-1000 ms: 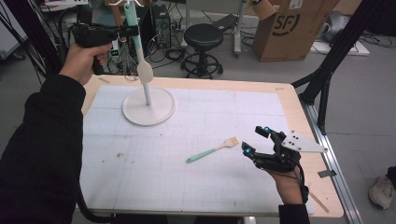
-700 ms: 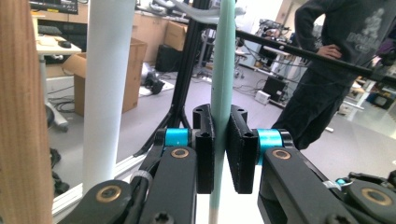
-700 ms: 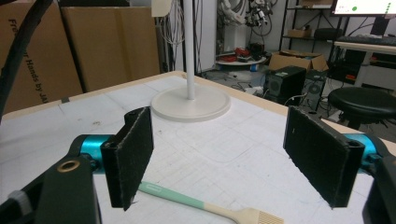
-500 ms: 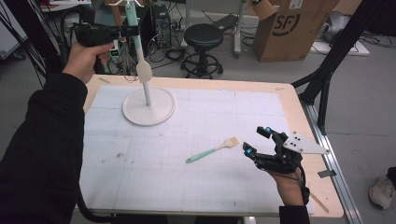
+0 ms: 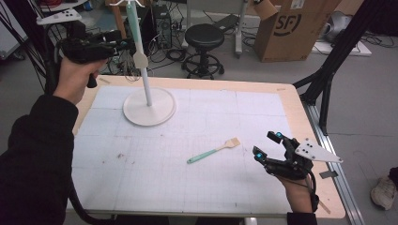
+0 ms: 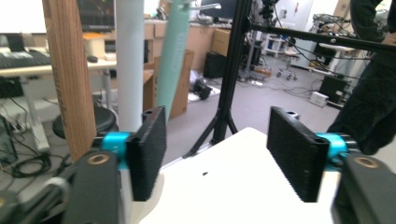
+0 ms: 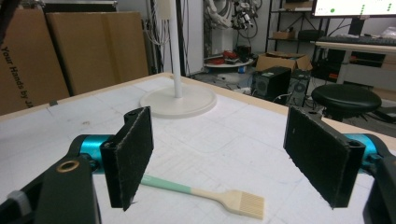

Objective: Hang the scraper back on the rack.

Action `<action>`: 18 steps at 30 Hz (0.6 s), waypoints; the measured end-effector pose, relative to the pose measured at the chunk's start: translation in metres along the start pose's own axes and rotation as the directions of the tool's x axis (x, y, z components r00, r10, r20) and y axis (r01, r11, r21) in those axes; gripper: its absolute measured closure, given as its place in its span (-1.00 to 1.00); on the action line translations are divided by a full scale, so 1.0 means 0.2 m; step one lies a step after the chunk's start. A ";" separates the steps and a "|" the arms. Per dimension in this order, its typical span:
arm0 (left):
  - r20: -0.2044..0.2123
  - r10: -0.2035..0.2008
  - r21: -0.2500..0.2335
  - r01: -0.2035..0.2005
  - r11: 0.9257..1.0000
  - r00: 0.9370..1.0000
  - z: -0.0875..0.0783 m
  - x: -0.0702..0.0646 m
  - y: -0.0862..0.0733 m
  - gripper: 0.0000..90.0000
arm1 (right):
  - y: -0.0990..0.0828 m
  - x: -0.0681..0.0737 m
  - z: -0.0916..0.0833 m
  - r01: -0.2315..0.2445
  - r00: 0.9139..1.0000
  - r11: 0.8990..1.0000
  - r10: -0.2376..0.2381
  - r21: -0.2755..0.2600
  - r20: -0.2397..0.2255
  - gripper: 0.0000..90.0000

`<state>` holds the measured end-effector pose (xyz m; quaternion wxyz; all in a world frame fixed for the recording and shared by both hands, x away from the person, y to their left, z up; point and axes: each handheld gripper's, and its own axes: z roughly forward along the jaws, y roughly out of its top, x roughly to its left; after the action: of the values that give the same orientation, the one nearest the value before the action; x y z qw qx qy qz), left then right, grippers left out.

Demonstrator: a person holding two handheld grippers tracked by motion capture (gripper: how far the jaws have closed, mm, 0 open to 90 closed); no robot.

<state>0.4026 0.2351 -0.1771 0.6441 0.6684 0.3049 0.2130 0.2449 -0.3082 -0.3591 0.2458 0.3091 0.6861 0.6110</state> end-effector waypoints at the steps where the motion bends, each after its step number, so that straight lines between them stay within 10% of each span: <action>1: -0.009 -0.003 -0.013 0.003 1.000 1.000 -0.02 -0.02 -0.01 -0.30 | 0.00 0.00 -0.01 -0.001 1.000 1.000 0.001 0.006 0.004 -0.48; 18: 0.027 0.102 -0.078 -0.099 0.992 0.994 -0.20 -0.32 -0.44 -0.59 | -0.07 -0.02 0.04 -0.057 0.997 0.995 0.052 0.078 0.063 -0.45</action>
<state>0.3180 0.2198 -0.2539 0.6625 0.6609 0.2523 0.2462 0.2525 -0.3070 -0.3743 0.2376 0.3557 0.6934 0.5798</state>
